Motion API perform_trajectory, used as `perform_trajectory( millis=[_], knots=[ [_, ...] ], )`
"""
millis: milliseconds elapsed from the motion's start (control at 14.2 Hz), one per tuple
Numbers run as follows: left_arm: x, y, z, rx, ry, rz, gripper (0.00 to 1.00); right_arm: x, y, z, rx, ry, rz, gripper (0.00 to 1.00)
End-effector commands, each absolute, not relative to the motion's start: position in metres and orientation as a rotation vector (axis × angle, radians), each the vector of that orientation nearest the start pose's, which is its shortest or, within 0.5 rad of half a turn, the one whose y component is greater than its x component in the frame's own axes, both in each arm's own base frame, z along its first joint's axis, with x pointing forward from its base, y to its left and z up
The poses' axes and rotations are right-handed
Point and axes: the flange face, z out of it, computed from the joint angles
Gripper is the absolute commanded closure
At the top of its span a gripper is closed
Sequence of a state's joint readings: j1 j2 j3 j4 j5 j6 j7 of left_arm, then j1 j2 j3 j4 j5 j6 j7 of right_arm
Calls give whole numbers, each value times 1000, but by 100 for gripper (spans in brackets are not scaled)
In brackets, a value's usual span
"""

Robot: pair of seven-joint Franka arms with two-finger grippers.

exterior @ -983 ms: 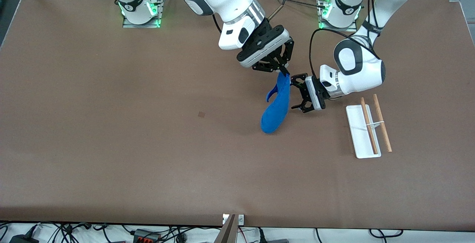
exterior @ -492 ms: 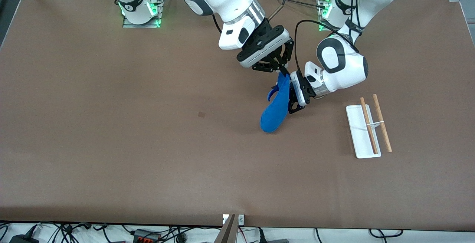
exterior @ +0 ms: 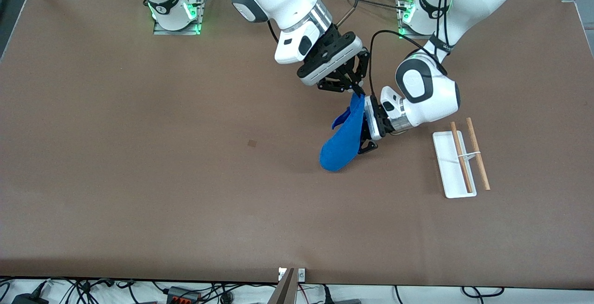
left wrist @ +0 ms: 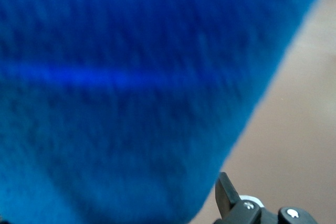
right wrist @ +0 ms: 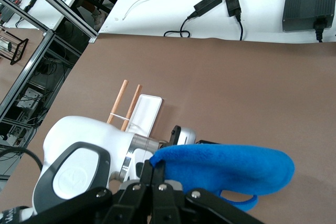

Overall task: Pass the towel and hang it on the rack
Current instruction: 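Grasp the hanging towel end with the left gripper below the right gripper, then open the right gripper while the left gripper carries the towel toward the rack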

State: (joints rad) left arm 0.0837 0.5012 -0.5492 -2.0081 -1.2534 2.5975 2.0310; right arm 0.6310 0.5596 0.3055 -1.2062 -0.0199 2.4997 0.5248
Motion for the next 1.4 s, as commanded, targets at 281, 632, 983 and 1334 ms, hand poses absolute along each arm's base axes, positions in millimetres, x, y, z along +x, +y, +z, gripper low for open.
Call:
perform_trajectory(
  millis=[281, 632, 983, 1334],
  knots=[
    [588, -244, 225, 1848, -1459, 954, 29, 504, 574, 556, -2437, -387, -653, 100],
    [597, -247, 238, 1848, -1444, 981, 68, 505, 573, 556, -2437, -391, -656, 100],
    [598, -243, 239, 1871, -1398, 964, 100, 505, 573, 553, -2441, -395, -651, 100],
    [605, -219, 240, 1883, -1393, 970, 100, 506, 571, 548, -2456, -391, -643, 9]
  ],
)
